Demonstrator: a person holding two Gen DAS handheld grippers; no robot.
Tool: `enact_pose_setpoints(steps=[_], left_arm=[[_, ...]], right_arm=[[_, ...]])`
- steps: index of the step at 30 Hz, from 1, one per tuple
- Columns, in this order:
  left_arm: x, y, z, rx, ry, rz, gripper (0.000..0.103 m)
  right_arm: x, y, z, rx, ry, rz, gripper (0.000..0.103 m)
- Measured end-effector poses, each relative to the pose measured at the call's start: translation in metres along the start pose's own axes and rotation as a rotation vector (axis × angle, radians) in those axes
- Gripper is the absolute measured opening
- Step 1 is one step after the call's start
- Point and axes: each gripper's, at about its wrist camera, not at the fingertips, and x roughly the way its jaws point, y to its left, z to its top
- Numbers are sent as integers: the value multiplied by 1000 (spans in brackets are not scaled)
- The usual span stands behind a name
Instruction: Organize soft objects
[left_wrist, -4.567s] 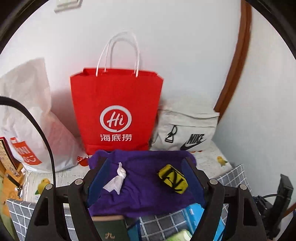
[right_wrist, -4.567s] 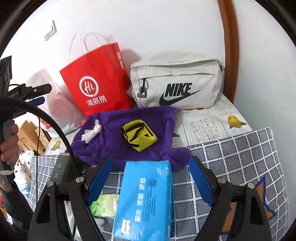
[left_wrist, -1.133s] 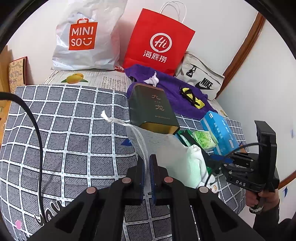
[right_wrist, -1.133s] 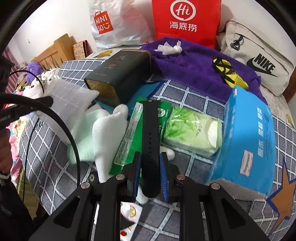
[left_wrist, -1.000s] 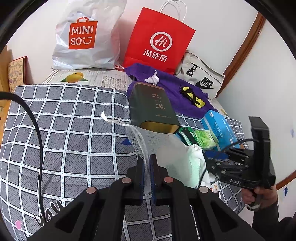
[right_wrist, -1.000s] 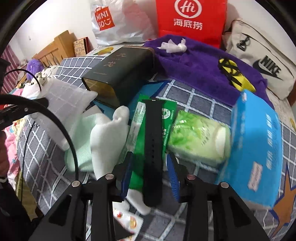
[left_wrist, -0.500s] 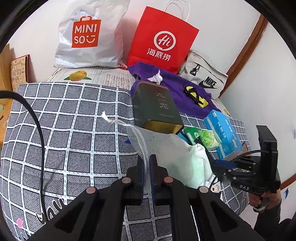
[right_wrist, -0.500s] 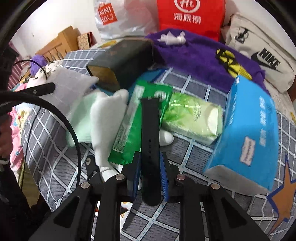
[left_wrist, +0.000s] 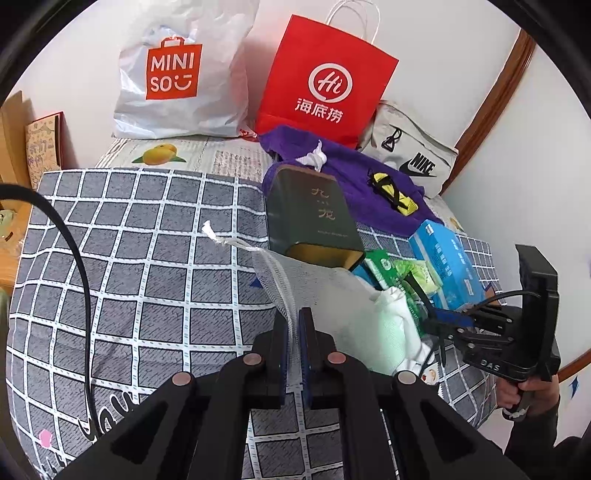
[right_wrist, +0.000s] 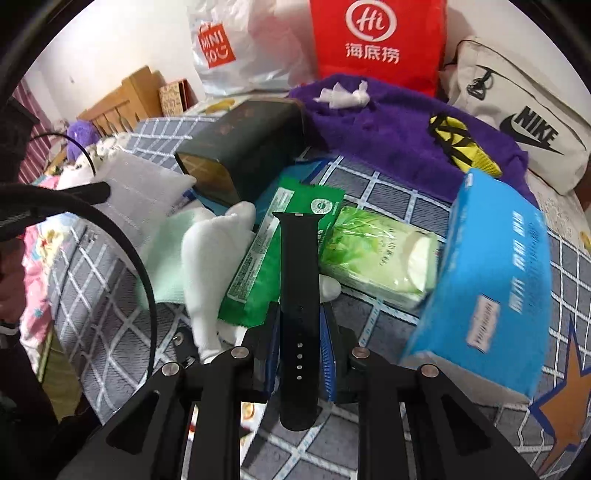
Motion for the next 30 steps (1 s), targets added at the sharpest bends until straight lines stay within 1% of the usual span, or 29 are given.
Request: enact_pose_setpoints(steps=[4,7,11,15,22,27,30], left_arm=[[-8,-3,5,-11,-17,-29,6],[-16,-7,10,-14,-35,-29,6],[-26,-17,21,-3,-64,-48,6],[-33,-34,35,36,-86,-63,6],[-37,-53,59,80,-106,-62,6],[-39,-62,80,106,-129,-61,6],[-31,-63,97,104,-136,-73,6]], right_arm=[[-15,-9,-3,32,-25,7,20],[-25,-15,-1,51,-44,20,20],[-40,-22,4,65,-80,27,20],[-54,-30,14,73,-122,37,20],[-66,-44,30,79,-160,45,20],[-69,-60,48,97,-177,19,20],[-69,-71,62,102,-189,3,20]])
